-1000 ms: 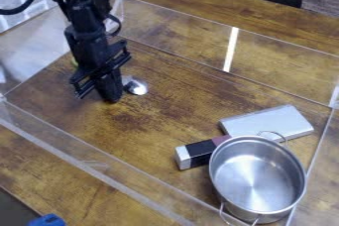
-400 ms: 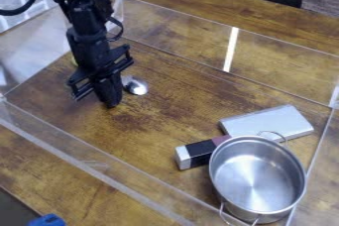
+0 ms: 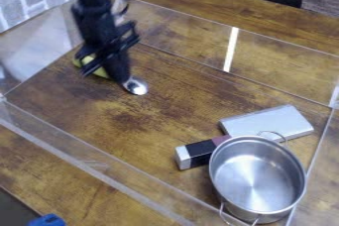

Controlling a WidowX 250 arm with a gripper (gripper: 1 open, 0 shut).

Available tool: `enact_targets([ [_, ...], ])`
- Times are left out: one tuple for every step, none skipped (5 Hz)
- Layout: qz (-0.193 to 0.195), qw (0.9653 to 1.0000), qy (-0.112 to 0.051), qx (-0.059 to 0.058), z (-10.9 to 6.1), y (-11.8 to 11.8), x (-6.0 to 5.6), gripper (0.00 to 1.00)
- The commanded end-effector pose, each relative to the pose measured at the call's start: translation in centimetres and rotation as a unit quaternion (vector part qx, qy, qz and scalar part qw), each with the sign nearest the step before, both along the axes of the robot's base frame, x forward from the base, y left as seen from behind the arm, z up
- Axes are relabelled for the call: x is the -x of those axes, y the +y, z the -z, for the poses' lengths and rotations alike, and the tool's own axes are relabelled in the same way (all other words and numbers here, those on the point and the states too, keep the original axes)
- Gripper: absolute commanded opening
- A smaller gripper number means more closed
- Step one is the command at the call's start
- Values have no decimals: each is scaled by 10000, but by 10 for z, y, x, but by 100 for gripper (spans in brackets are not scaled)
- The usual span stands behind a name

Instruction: Put the spoon into the silver pot

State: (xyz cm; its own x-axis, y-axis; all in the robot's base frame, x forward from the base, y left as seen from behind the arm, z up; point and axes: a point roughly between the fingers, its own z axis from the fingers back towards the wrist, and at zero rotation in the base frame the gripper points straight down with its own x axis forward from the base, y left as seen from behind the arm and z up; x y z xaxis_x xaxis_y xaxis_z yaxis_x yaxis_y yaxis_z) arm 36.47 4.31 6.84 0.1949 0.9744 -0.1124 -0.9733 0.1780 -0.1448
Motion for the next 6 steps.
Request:
enact_targets([
  [137,9986,-501,88,-50,-37,-35,0],
  [-217,9987,-447,57,-32,-33,-37,100],
  [-272,9988,-400,-10,-17,-38,-40,100],
  [-207,9990,-395,-71,-6,-37,-46,100],
  [-309,9987,-368,-156,1,-36,-50,100],
  [-362,9985,-342,-221,6,-38,-55,100],
])
